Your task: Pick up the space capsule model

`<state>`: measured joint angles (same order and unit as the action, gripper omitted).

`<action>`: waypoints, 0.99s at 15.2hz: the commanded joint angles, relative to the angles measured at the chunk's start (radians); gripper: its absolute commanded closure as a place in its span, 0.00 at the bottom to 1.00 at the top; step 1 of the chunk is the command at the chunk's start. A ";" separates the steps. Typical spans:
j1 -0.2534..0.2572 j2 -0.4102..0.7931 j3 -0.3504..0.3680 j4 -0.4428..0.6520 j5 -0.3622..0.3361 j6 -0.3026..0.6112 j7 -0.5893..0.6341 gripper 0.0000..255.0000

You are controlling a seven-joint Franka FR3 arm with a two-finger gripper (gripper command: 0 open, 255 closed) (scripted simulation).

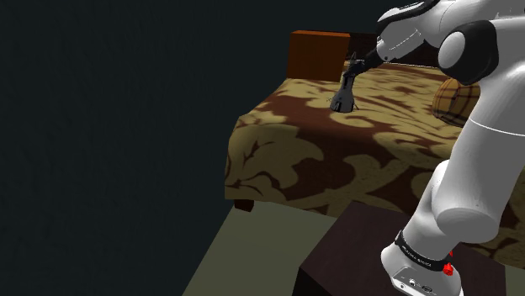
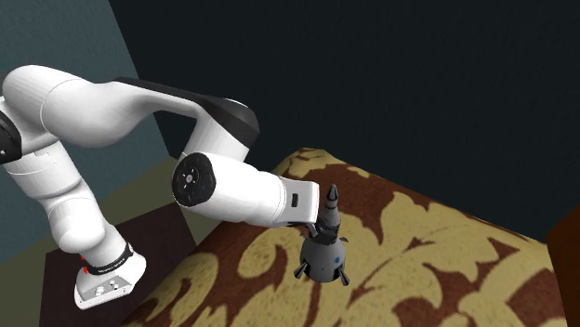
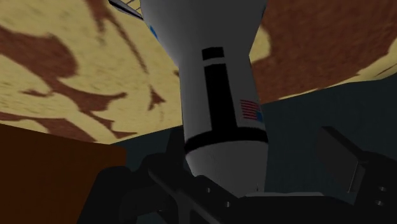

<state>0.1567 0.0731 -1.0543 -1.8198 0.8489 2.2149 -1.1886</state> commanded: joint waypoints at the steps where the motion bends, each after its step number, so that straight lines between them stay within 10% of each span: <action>1: 0.001 -0.001 0.001 -0.008 0.003 0.006 -0.005 0.00; 2: 0.000 0.001 0.001 -0.006 0.005 0.004 -0.006 1.00; 15: 0.004 -0.012 -0.003 0.032 -0.032 -0.024 0.037 1.00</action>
<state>0.1614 0.0634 -1.0559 -1.7979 0.8235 2.1989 -1.1591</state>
